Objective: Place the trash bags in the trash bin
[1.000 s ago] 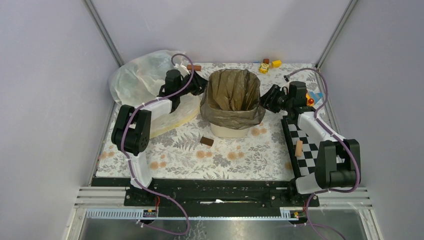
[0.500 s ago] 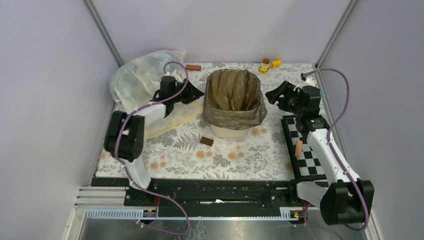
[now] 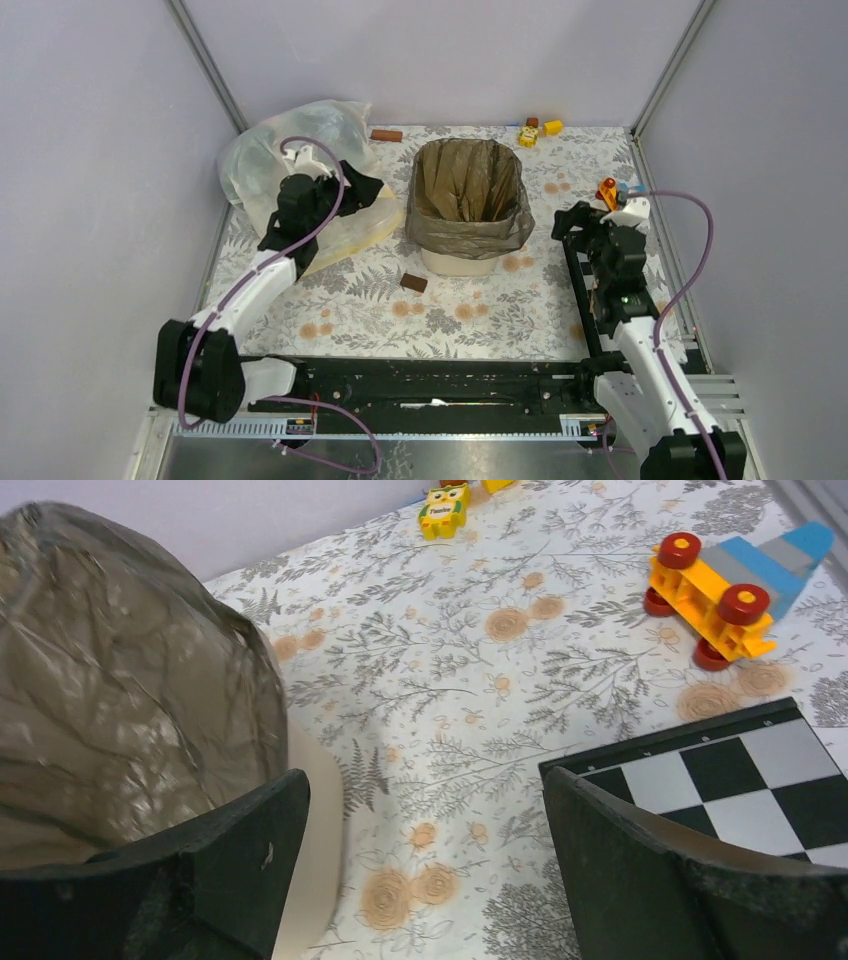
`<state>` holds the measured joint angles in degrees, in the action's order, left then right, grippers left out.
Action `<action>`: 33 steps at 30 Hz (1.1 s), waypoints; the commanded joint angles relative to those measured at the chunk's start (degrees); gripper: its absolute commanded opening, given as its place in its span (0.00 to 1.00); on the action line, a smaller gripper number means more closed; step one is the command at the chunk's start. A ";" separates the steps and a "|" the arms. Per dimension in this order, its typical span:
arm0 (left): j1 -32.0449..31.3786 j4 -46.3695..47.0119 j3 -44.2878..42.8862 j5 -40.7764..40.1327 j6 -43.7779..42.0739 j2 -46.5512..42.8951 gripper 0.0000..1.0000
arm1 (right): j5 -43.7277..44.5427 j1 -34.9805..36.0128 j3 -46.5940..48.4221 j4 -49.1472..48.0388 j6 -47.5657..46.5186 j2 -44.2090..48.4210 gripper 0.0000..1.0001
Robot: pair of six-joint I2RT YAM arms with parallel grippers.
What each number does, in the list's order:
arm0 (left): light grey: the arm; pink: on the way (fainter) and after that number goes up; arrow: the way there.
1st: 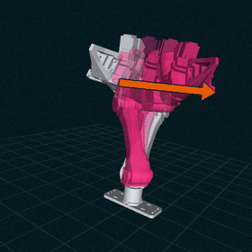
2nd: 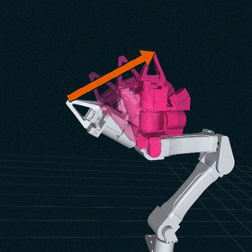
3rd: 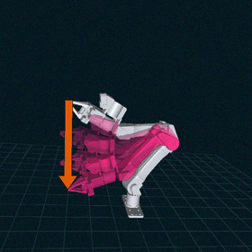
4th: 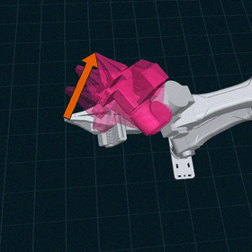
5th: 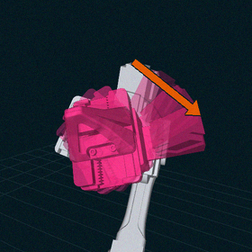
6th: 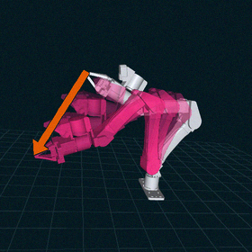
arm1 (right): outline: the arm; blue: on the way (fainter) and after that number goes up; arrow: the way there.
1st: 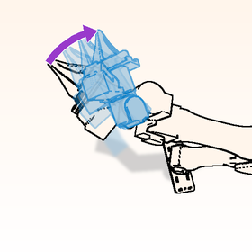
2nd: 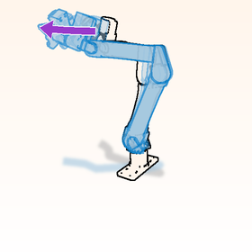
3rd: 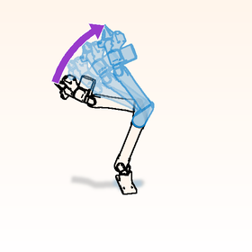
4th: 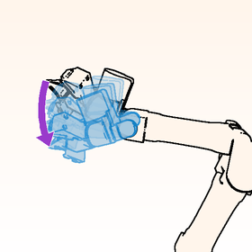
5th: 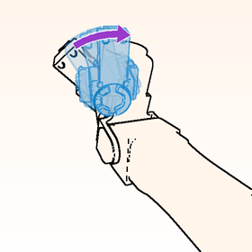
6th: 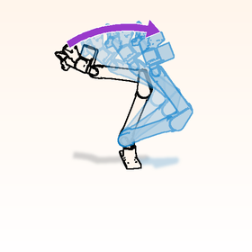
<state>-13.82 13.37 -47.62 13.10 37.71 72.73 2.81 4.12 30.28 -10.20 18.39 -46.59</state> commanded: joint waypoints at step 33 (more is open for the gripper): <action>-4.12 28.73 30.94 -28.51 -35.18 -10.39 0.99 | 5.81 0.18 -23.17 -59.83 -20.34 -28.47 1.00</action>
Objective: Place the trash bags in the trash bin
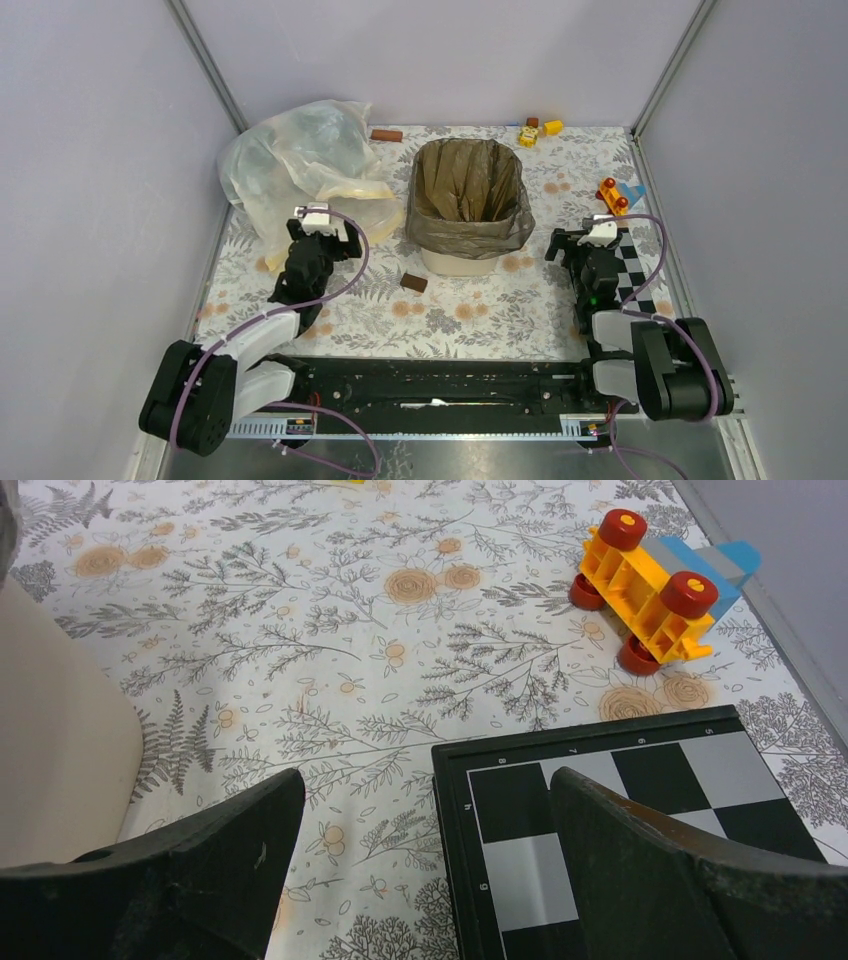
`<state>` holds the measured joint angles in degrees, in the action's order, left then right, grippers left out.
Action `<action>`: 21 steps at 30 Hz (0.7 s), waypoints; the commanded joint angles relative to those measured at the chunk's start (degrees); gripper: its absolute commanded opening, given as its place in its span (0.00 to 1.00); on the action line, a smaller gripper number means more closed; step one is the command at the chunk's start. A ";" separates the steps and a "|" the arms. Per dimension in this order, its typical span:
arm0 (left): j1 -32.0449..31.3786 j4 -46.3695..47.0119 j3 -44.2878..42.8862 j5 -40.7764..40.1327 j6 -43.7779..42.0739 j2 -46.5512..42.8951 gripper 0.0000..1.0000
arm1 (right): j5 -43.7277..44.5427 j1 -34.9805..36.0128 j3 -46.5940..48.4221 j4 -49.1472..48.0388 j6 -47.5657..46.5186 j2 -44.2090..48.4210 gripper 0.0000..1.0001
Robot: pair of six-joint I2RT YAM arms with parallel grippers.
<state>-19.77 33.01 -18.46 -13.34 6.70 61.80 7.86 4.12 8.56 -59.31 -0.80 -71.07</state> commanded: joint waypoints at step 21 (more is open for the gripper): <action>12.72 46.07 9.86 7.30 -8.34 25.14 0.98 | 5.41 -1.68 5.40 -10.87 2.56 -17.70 1.00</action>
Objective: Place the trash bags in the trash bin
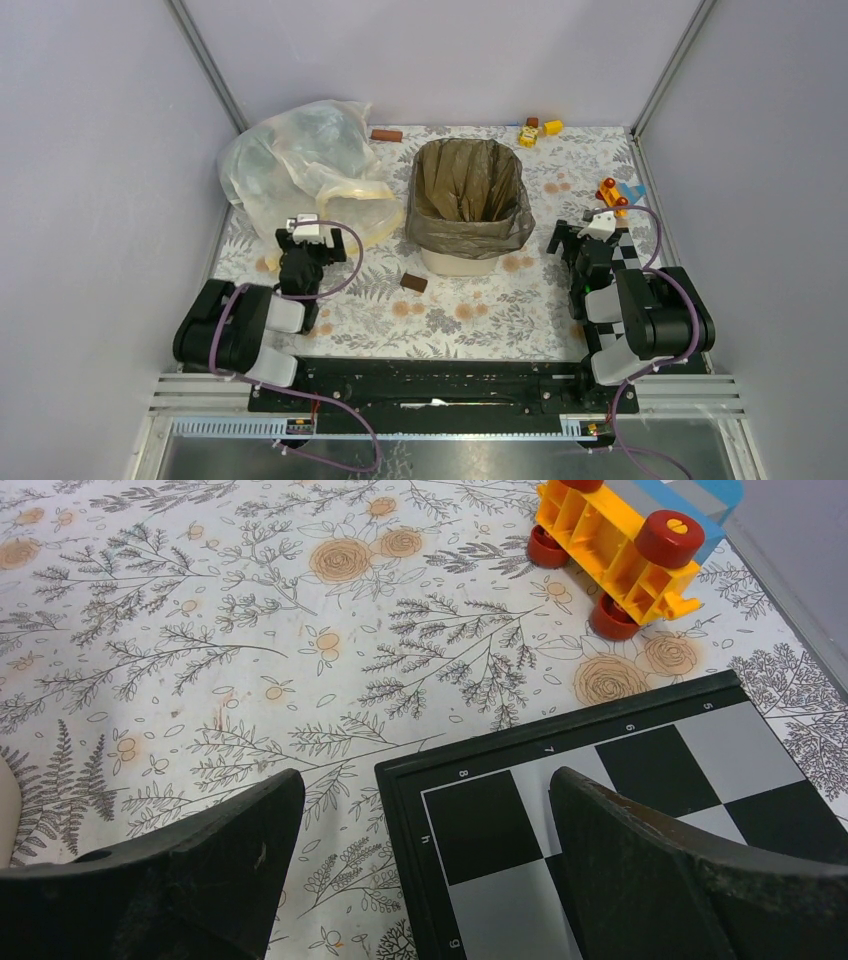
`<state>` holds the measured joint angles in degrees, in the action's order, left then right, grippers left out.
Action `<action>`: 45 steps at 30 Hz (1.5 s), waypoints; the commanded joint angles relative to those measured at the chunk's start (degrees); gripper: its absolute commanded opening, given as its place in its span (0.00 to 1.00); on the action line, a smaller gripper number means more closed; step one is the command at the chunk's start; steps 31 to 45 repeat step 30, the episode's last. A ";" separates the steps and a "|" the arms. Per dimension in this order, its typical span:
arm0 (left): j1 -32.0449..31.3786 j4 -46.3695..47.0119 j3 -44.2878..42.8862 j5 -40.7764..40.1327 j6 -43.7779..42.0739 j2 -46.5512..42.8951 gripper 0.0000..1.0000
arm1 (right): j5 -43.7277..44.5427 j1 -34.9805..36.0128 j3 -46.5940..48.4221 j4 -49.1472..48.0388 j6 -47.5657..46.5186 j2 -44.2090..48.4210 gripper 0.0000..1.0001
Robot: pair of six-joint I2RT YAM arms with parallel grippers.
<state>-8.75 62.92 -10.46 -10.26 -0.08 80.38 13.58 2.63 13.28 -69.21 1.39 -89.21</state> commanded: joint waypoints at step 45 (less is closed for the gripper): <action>4.27 5.45 -3.61 3.32 2.49 6.72 0.99 | -0.37 -0.21 0.64 -1.09 0.28 0.44 1.00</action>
